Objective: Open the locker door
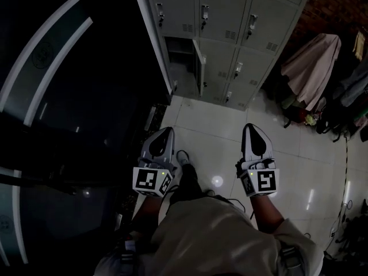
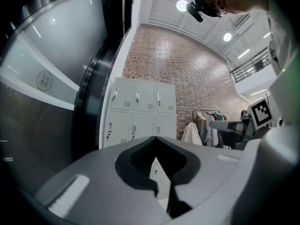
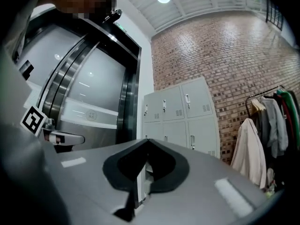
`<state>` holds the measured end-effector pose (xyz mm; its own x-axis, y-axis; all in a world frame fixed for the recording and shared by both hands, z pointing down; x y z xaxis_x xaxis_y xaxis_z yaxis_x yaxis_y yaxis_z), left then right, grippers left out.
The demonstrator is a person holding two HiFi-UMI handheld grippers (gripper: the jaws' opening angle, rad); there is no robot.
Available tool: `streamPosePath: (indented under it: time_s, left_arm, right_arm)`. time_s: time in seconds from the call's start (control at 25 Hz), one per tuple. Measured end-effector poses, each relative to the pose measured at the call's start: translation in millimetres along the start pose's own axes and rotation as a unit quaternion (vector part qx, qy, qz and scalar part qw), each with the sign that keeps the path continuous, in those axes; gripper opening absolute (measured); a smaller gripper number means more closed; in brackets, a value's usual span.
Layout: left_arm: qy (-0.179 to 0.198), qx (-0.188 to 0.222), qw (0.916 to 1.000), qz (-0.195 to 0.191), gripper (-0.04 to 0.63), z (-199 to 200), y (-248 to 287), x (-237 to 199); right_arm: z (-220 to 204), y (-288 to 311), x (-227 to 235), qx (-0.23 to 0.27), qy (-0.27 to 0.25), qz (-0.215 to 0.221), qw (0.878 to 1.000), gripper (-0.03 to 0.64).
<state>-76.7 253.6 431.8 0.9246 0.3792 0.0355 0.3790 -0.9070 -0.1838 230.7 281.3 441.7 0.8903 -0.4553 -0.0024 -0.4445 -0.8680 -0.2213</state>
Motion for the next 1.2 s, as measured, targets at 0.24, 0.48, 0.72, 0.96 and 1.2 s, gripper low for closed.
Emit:
streamPosePath:
  time_s: [0.24, 0.48, 0.72, 0.96, 1.2]
  left_arm:
    - [0.018, 0.014, 0.9996, -0.014, 0.054, 19.5, -35.1, 36.4]
    - [0.020, 0.022, 0.9993, -0.021, 0.054, 44.6, -57.5, 47.9]
    - [0.017, 0.031, 0.9989, -0.029, 0.054, 73.6, -56.3, 43.5]
    - [0.013, 0.027, 0.9984, -0.049, 0.054, 78.3, -53.0, 49.5]
    - [0.010, 0.023, 0.9979, -0.059, 0.054, 73.2, -50.4, 49.9]
  right_arm:
    - [17.8, -47.5, -5.4, 0.023, 0.000, -0.003, 1.000, 0.002]
    - [41.5, -74.6, -24.3, 0.049, 0.013, -0.016, 0.999, 0.002]
    - [70.7, -76.7, -35.0, 0.051, -0.010, -0.009, 0.999, 0.002]
    - [74.0, -81.8, -38.0, 0.036, -0.006, -0.026, 0.999, 0.000]
    - [67.4, -81.6, -36.2, 0.033, 0.005, -0.034, 0.999, 0.000]
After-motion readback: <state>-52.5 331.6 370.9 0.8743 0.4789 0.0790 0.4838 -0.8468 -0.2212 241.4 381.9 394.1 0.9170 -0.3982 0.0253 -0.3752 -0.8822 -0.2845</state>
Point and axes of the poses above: the fingertips, and each gripper's own axes: y forward along the fingers, x to its right, z out of its top, the point moved 10 cm from there along -y, backward along the fingers, and after that the axes turned 8 degrees about z, right-handed, at the moved point
